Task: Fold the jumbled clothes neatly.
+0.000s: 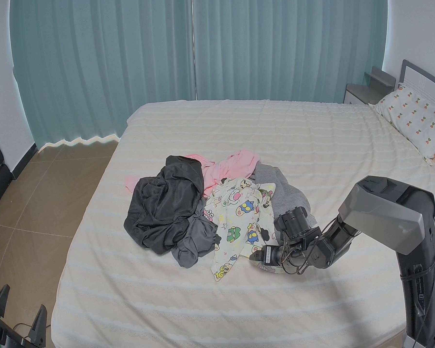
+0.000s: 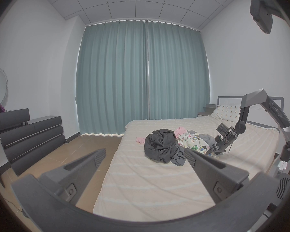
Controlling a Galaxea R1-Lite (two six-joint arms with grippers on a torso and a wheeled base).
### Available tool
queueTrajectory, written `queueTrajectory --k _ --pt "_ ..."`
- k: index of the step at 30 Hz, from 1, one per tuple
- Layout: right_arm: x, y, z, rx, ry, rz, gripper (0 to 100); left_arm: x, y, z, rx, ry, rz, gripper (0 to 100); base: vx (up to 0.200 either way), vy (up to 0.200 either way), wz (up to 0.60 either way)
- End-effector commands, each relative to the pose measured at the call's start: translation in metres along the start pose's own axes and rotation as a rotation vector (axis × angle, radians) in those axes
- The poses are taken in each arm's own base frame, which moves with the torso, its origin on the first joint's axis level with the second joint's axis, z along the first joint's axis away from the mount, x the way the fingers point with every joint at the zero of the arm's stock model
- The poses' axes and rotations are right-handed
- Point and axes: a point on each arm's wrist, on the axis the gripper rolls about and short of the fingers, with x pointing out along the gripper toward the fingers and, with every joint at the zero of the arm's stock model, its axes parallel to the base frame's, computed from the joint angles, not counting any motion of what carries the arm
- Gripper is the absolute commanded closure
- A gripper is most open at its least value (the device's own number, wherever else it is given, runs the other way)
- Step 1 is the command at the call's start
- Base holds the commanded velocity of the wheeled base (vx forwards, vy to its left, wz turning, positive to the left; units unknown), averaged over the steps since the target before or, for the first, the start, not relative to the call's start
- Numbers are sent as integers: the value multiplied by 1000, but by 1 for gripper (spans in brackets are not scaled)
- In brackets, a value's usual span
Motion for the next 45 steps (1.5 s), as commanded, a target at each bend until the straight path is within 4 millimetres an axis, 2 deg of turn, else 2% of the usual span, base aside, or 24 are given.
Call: queueTrajectory --k 1,3,4,15,21,23,26,28,34,37,42,44,45 --pt "8 11 -2 -19 -3 18 0 1 0 -5 0 8 0 0 0 0 0" --pt "10 13 -1 -20 -6 22 0 1 0 -5 0 8 0 0 0 0 0" --pt "10 12 -1 -20 6 12 100 1 0 -5 0 6 0 0 0 0 0" --pt "14 12 3 -9 4 -29 100 1 0 -5 0 6 0 0 0 0 0" --pt "-16 8 4 2 5 -20 100 1 0 -5 0 8 0 0 0 0 0" --pt "-40 8 3 1 -17 -3 100 1 0 -5 0 8 0 0 0 0 0" --pt "-63 8 -2 -3 -60 42 100 1 0 -5 0 6 0 0 0 0 0" --pt "-85 7 -11 -16 -96 84 100 1 0 -5 1 8 0 0 0 0 0" --pt "-127 -1 -32 -35 -169 146 100 1 0 -5 1 8 0 0 0 0 0" --pt "-158 -3 -40 -42 -235 198 100 1 0 -5 0 8 0 0 0 0 0" --pt "-202 -2 -37 -40 -346 273 100 1 0 -5 3 5 0 0 0 0 0" --pt "-209 -2 -35 -37 -366 286 100 1 0 -5 3 6 0 0 0 0 0" --pt "-231 0 -30 -32 -432 328 100 1 0 -5 1 5 0 0 0 0 0"
